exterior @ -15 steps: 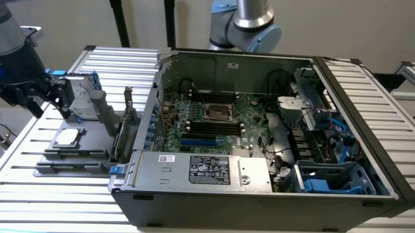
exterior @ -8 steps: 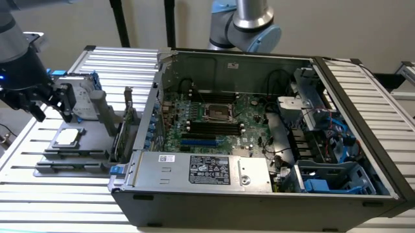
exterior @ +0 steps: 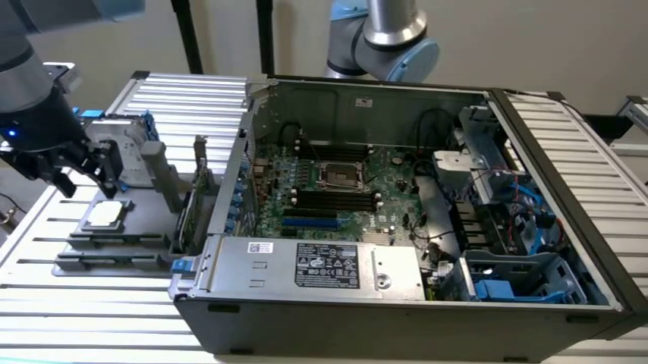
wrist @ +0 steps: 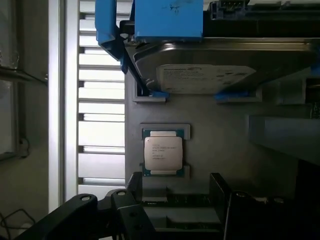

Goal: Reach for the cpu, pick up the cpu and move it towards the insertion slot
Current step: 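Pick up the cpu and move it towards the insertion slot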

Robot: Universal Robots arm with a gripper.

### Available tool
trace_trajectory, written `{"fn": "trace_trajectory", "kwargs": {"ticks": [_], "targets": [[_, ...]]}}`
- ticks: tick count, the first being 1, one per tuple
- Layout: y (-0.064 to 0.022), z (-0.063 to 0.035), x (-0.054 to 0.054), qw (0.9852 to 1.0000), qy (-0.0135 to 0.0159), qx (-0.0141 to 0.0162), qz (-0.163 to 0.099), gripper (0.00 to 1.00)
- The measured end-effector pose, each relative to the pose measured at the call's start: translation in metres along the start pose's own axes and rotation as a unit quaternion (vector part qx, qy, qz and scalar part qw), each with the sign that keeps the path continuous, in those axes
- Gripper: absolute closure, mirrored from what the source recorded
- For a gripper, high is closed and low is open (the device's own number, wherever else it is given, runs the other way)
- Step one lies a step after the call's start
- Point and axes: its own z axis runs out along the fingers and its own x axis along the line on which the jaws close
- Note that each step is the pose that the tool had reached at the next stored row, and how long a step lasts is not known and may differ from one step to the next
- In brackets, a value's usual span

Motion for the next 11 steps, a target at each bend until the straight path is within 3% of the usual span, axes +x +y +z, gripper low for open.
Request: {"fn": "trace_trajectory", "kwargs": {"ticks": [11], "targets": [[-0.0007,0.0200,0.000,1.0000,0.0000,0.0000,0.000,0.35]]}}
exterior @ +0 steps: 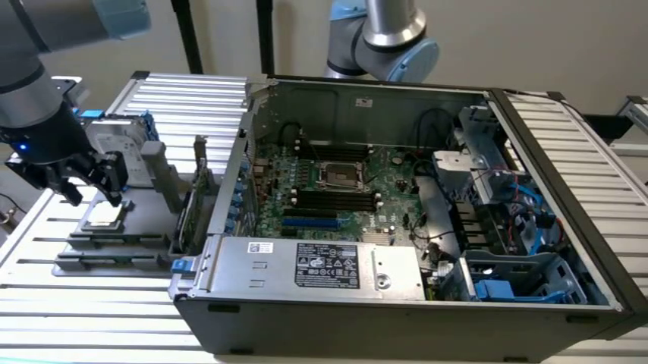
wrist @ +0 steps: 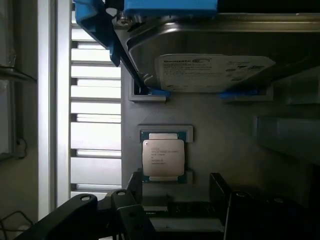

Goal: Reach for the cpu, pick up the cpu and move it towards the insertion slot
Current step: 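Pick up the cpu and move it towards the insertion slot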

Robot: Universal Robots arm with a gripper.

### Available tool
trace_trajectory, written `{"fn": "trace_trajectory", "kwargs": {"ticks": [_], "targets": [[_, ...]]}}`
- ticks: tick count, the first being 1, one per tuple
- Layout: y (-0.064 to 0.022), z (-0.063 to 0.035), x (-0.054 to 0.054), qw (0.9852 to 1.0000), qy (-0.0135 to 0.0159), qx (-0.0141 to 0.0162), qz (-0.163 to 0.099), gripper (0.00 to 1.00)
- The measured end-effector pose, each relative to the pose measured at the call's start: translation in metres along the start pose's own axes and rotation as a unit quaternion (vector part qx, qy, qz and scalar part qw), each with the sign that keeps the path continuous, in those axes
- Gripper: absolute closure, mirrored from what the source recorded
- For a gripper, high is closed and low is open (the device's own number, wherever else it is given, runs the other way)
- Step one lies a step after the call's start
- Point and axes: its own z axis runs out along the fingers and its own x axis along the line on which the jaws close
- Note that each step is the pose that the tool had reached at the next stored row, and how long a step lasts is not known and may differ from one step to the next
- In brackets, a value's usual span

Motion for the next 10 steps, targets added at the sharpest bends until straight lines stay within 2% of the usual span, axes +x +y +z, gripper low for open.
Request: {"fn": "trace_trajectory", "kwargs": {"ticks": [10], "targets": [[0.0008,0.0181,0.000,1.0000,0.0001,0.0000,-0.001,0.35]]}}
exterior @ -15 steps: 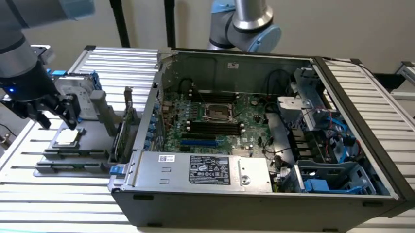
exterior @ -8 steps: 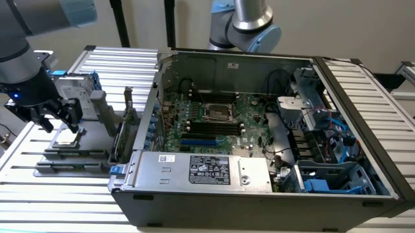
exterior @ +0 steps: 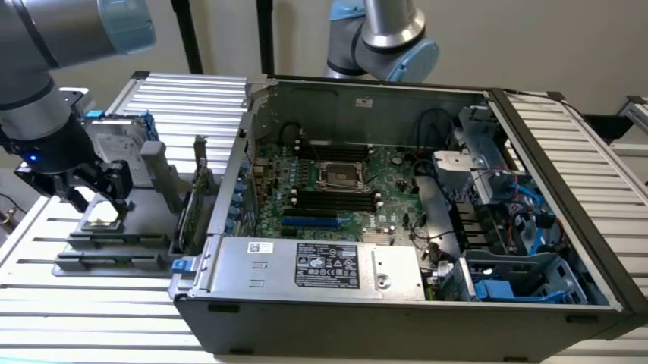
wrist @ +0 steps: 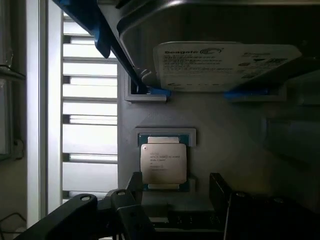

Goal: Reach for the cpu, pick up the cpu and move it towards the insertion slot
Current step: 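Pick up the cpu and move it towards the insertion slot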

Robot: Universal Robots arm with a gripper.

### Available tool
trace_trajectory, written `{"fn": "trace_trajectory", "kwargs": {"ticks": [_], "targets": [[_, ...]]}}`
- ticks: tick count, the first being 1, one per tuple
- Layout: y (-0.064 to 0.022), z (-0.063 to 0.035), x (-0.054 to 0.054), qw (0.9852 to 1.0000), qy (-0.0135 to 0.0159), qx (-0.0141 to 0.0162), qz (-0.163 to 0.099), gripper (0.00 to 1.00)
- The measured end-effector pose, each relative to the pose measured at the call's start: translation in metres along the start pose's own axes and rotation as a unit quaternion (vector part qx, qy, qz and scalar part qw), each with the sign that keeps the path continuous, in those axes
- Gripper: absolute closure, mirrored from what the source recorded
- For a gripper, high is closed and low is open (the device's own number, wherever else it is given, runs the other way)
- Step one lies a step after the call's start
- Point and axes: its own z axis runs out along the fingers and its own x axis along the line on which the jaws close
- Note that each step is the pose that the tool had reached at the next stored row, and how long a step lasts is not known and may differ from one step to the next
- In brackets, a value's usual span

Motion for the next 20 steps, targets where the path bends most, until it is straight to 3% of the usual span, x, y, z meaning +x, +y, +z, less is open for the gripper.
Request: {"fn": "trace_trajectory", "kwargs": {"ticks": [8,20], "targets": [[0.0027,0.0130,0.005,1.0000,-0.0001,-0.0001,0.000,0.35],[0.0061,0.0184,0.007,1.0000,-0.0001,0.0000,0.000,0.35]]}}
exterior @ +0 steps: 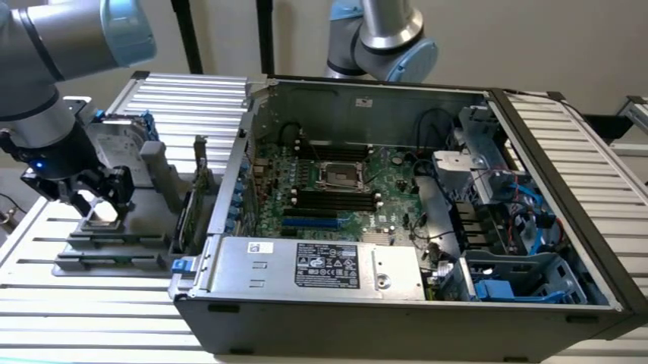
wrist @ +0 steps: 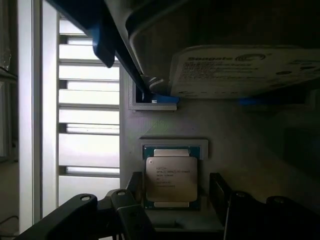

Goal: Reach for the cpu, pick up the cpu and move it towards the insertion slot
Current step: 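Pick up the cpu and move it towards the insertion slot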

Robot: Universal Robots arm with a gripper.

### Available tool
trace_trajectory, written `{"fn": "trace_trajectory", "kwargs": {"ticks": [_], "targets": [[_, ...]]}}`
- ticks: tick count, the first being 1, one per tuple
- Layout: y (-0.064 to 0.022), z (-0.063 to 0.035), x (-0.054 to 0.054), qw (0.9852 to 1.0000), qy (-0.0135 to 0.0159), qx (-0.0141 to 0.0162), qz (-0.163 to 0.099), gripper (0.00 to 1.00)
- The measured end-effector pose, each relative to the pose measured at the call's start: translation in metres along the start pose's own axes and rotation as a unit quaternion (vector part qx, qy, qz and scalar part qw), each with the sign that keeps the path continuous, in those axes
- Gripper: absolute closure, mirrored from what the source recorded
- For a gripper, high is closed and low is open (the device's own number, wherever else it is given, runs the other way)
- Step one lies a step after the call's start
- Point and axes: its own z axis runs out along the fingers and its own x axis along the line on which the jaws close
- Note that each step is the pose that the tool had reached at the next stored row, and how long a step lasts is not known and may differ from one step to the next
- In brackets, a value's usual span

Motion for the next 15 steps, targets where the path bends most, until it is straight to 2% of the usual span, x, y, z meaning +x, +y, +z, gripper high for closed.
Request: {"fn": "trace_trajectory", "kwargs": {"ticks": [5,10,15], "targets": [[0.0001,0.0040,0.0003,1.0000,0.0012,-0.0001,0.000,0.35],[0.0006,0.0048,0.0010,1.0000,0.0044,0.0000,0.000,0.35],[0.0016,0.0059,0.0013,1.0000,0.0045,0.0000,0.000,0.35]]}}
